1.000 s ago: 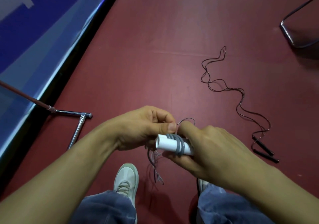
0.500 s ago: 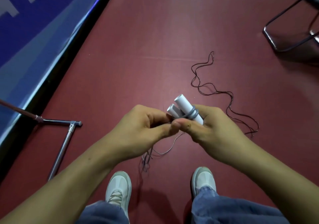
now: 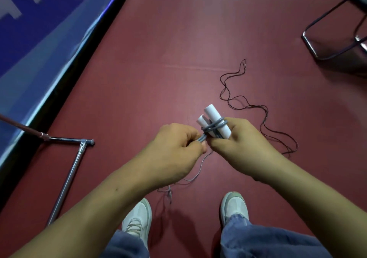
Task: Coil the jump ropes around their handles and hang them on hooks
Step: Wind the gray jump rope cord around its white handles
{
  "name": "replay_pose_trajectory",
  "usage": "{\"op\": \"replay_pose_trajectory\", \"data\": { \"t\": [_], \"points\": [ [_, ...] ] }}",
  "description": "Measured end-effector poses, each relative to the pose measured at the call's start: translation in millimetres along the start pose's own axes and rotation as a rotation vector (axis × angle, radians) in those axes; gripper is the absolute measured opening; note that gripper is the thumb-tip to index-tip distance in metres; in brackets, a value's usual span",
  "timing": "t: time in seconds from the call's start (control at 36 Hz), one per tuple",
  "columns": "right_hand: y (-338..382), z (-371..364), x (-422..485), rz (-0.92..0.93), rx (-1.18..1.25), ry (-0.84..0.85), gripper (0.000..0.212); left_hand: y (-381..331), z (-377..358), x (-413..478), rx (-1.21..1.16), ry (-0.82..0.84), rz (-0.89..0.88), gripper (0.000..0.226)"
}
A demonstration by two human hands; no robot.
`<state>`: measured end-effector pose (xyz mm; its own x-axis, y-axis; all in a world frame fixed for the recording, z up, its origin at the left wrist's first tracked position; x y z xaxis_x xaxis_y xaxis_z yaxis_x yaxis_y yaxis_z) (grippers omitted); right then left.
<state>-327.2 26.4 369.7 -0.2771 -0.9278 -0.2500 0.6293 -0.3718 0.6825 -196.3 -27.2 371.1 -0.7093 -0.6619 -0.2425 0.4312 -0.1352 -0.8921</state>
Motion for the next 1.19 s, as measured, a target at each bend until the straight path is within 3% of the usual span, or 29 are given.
{"op": "replay_pose_trajectory", "data": {
  "t": [0.08,0.17,0.31,0.42,0.53,0.58,0.64,0.83,1.0,1.19],
  "points": [
    [3,-8,4,0.018,-0.066,-0.028,0.021,-5,-2,2,0.072,-0.041,-0.049,0.04],
    [5,-17,3,0.055,-0.1,0.051,0.011,-5,2,1,0.124,-0.093,-0.094,0.049],
    [15,-20,-2,0.121,-0.064,0.091,0.02,-9,10,2,0.253,-0.154,-0.149,0.059],
    [13,-22,-6,0.045,0.04,0.106,0.026,-8,11,4,0.191,-0.177,-0.153,0.058],
    [10,-30,-15,-0.196,0.506,0.285,0.022,-11,16,5,0.143,-0.194,-0.165,0.055],
    [12,-32,-18,-0.214,0.589,0.344,0.035,-14,19,5,0.125,-0.207,-0.187,0.054],
    [11,-31,-20,-0.214,0.605,0.354,0.051,-18,22,2,0.12,-0.237,-0.204,0.055],
    [8,-31,-18,-0.172,0.599,0.298,0.06,-28,22,-7,0.266,-0.294,-0.288,0.051],
    [8,-33,-25,-0.239,0.701,0.335,0.049,-26,22,-8,0.224,-0.306,-0.313,0.05],
    [15,-32,-25,-0.225,0.759,0.374,0.046,-25,27,-10,0.145,-0.296,-0.225,0.048]
  ]
}}
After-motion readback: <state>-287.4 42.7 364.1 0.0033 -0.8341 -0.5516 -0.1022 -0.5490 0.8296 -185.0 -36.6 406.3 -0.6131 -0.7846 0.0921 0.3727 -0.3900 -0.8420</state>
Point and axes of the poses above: each hand's wrist, its own x-axis towards the middle knuckle, its own z-axis out of the back of the hand, y = z × x, the point moved 8 cm from there along x, towards the middle knuckle, and after that the axes turned 10 degrees about -x, right-handed, at the moved point
